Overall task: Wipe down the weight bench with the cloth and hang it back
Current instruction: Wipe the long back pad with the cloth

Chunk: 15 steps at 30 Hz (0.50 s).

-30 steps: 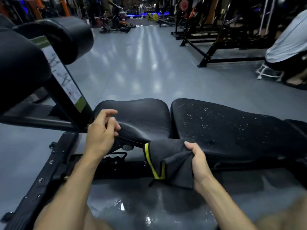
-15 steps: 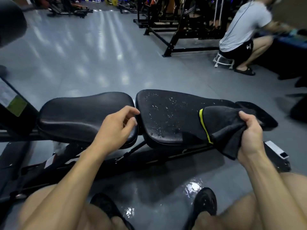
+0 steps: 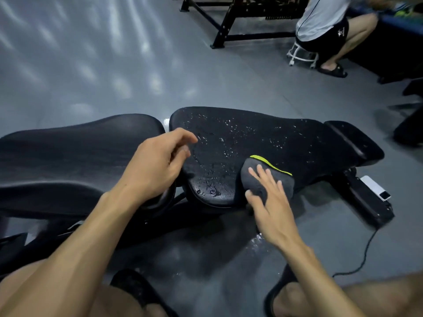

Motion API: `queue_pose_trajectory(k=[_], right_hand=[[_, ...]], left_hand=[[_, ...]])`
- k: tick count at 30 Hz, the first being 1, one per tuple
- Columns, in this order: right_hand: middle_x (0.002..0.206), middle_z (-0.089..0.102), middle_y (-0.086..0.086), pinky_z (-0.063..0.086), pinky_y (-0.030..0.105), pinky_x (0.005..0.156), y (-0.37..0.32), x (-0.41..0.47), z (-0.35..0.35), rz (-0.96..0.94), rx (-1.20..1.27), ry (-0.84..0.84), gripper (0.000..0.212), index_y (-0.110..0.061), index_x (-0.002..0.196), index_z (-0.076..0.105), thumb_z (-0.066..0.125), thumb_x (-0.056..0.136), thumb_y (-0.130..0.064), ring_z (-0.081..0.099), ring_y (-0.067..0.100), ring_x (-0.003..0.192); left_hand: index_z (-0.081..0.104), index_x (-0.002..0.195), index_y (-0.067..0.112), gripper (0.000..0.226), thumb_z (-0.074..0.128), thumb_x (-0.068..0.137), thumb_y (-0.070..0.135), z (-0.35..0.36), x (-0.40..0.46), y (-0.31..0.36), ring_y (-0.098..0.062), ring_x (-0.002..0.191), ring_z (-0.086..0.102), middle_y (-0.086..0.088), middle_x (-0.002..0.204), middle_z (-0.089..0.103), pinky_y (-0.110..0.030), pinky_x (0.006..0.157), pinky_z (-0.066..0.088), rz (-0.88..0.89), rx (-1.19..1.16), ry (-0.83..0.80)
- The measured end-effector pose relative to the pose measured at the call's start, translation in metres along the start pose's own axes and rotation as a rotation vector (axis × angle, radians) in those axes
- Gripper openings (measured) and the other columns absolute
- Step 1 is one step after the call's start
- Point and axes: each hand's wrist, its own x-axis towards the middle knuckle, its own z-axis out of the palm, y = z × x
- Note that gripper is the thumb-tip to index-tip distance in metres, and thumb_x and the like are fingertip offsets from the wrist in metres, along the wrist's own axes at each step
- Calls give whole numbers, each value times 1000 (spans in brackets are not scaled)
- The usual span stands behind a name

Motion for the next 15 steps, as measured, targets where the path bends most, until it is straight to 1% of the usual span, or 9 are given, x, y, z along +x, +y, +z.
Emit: queue_pose_trajectory(k=[2,4,5,6,7,9,11,13,15], right_hand=[[161,27,-23,4,23,123,3,16,-16,168,91,-22,76,-36,151,45,36,81,-63,13,1,154],[152,50,-4,26,36,116,-1,36,-29,402,133,-4,74,-25,139,57,38,82,-67,36,19,147],[143,56,4,32,38,109,-6,44,-28,449,111,13,64,-20,132,61,40,88,-63,43,25,141],[142,56,7,32,39,108,-15,48,-19,414,28,21,53,-18,131,61,43,96,-53,42,27,141],[151,50,6,26,39,116,-25,44,-5,292,-65,19,49,-18,139,58,44,100,-44,36,24,147],[164,34,-5,7,32,126,-45,17,31,-30,-131,-5,59,-21,152,47,47,96,-40,22,11,154],[164,28,-11,3,27,126,-48,-5,41,-232,-140,-99,65,-27,154,42,47,92,-44,17,2,154],[162,34,-15,8,25,125,-34,13,25,-248,-114,-125,62,-30,152,45,46,91,-44,22,1,152],[162,35,-13,10,26,125,-28,51,7,-34,-93,-42,57,-30,153,44,44,96,-42,23,10,154]], left_hand=[[60,116,36,24,54,96,25,-1,3,-1,2,83,64,24,89,70,-31,83,54,1,-4,9],[60,117,37,25,54,96,24,-1,3,-1,5,81,62,23,88,70,-29,80,52,4,-9,10],[60,117,37,25,55,97,23,-1,3,-1,6,80,62,23,88,70,-28,79,52,6,-9,10],[60,117,37,26,55,97,21,-1,1,-2,7,80,61,22,88,70,-28,79,51,5,-8,9],[60,117,37,26,56,97,20,-1,0,-2,6,80,62,22,88,70,-28,79,51,3,-9,7],[61,116,36,26,57,98,17,-2,-2,-3,3,80,62,20,88,70,-29,78,52,-5,-8,1],[62,116,34,27,57,97,16,-3,-3,-4,-1,82,63,18,88,70,-32,79,53,-14,-4,-3],[62,116,33,27,55,97,15,-6,-4,-4,-8,85,65,17,90,70,-36,82,54,-28,-9,-6],[62,115,32,27,53,96,16,-9,-6,-5,-12,86,65,16,91,70,-38,83,54,-47,-9,12]])
